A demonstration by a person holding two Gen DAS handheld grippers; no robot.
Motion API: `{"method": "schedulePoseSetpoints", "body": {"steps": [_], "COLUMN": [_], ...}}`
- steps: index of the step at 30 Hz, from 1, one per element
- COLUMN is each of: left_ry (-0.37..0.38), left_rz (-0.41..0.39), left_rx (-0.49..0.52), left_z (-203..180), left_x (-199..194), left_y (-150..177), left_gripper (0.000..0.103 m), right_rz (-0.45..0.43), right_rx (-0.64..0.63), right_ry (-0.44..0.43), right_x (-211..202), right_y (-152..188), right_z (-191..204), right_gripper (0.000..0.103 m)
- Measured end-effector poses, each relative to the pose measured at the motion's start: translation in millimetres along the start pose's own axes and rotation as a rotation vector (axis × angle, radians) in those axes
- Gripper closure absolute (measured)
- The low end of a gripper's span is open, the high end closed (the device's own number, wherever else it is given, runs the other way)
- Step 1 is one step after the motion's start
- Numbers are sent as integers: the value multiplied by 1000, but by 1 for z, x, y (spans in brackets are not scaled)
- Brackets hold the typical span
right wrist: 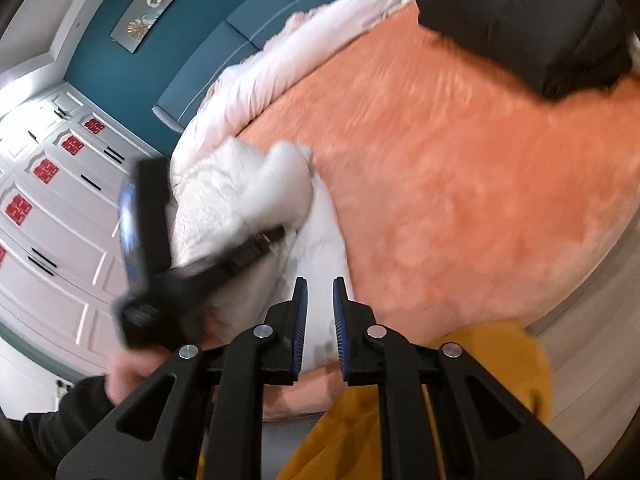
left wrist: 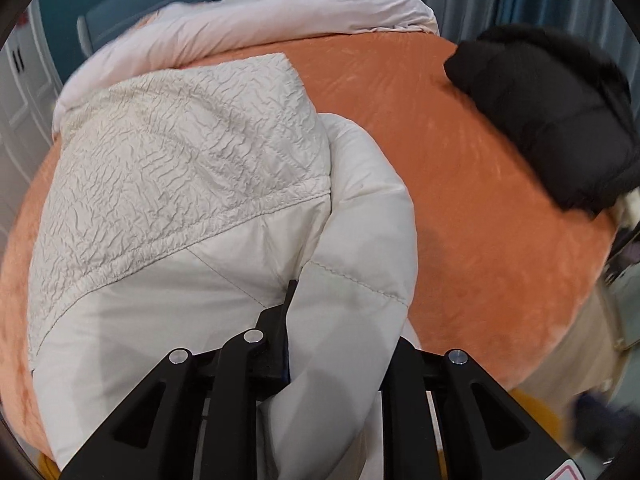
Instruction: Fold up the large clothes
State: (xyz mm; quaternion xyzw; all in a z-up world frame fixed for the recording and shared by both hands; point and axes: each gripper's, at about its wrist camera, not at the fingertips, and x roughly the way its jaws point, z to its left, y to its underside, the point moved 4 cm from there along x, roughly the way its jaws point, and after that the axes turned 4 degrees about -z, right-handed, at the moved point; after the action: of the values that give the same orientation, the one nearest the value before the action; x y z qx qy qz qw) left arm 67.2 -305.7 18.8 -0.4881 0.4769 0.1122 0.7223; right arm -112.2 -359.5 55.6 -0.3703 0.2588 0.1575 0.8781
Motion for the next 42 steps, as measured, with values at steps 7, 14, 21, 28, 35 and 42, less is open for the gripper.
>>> {"method": "schedulePoseSetpoints", "body": {"steps": [7,14,21,28,35,42], "left_ry": [125,270,29,-8,31,122], "left_rz": [-106,-342,-314,-210,-165,-91], "left_rx": [-35,-89,-223,-301,-296,-308], "left_z": [-5,47,144,163,153,141], "left_x": [-53,-192,-197,-152,-139,-98], "left_y": [-3,-11,18,52,68,77], "left_gripper": [40,16,15,16,16,11], "right_rz": [-66,-165,-57,200,153,250], "right_rx": [-61,-185,-306,-203,-207,-68], "right_ry": [20,18,-94,-3,-82,64], "right_x": [-38,-56,11,146,135,168], "right_y": [-39,-68,-101,-97,-108,-65], "right_z": [-14,18,108,117,90,-31], "right_gripper": [69,41,23,27,101,101]}}
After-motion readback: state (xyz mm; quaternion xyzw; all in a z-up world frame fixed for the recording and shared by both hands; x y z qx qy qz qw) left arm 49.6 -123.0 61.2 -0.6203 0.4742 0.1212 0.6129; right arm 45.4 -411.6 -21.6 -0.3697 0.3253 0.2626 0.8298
